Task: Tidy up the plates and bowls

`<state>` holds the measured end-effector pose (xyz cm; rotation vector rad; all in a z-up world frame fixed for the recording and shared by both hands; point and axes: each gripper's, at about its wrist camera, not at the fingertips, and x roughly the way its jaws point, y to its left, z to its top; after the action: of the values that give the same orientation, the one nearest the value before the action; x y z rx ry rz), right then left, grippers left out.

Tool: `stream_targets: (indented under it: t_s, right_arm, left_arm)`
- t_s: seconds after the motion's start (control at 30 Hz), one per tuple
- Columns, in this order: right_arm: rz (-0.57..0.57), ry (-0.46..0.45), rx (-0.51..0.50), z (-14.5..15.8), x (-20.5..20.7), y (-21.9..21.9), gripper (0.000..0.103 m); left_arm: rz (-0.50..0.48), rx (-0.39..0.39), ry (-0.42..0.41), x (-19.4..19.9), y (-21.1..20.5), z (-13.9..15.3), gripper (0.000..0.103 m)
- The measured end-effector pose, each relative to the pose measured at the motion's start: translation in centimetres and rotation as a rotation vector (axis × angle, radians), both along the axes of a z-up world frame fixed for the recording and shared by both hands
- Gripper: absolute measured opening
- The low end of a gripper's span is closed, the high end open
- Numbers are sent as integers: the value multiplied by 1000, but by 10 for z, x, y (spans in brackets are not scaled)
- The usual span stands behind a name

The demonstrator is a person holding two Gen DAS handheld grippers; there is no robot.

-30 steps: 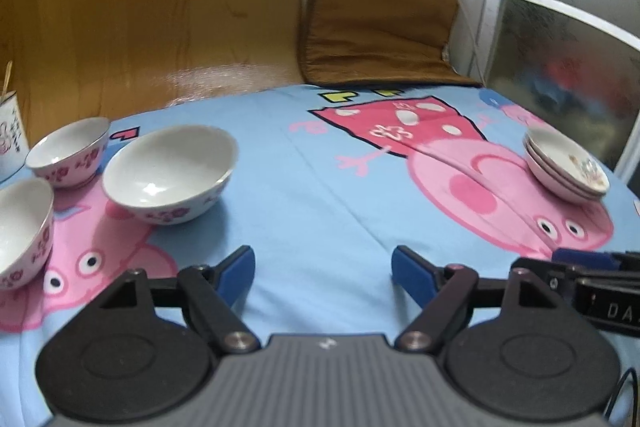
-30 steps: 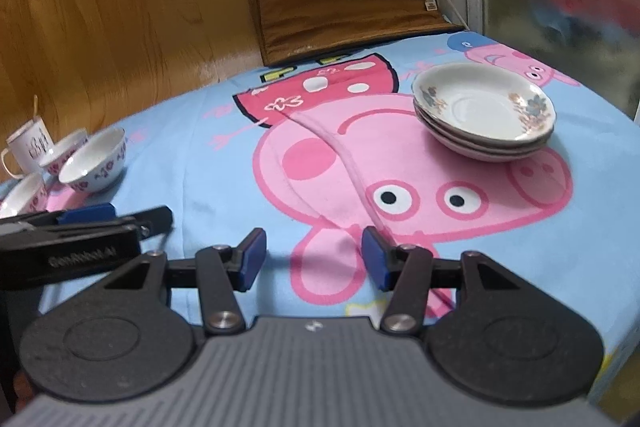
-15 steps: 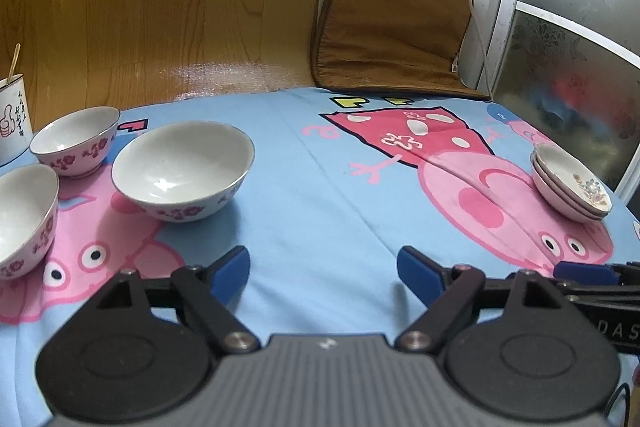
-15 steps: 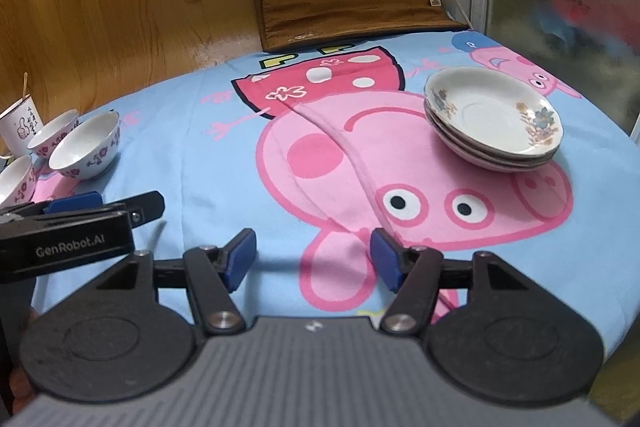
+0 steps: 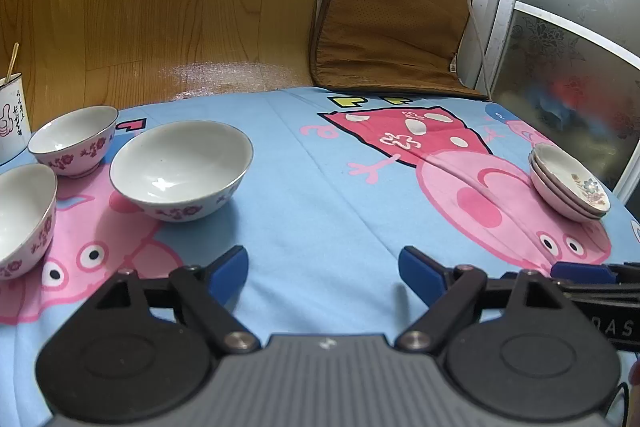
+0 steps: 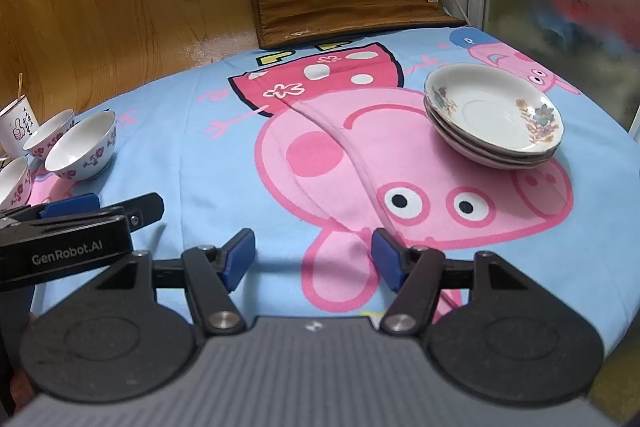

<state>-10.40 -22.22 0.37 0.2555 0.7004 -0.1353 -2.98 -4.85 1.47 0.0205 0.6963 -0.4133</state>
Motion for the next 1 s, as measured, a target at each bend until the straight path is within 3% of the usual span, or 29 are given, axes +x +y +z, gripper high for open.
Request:
stream_targets:
  t_s: [0.33,0.67,1.0]
  right_arm:
    - [-17,-1,9,0,-1,-1,67]
    - [-17,-7,22,2,-4,-1,68]
    - [-5,-27,37,3,-9,4,69]
  left_arm:
    - [-1,0,0,0,1,0,86]
    - [1,-3,2,0,3,1,93]
    - [28,22,-49,-15,13,6,96]
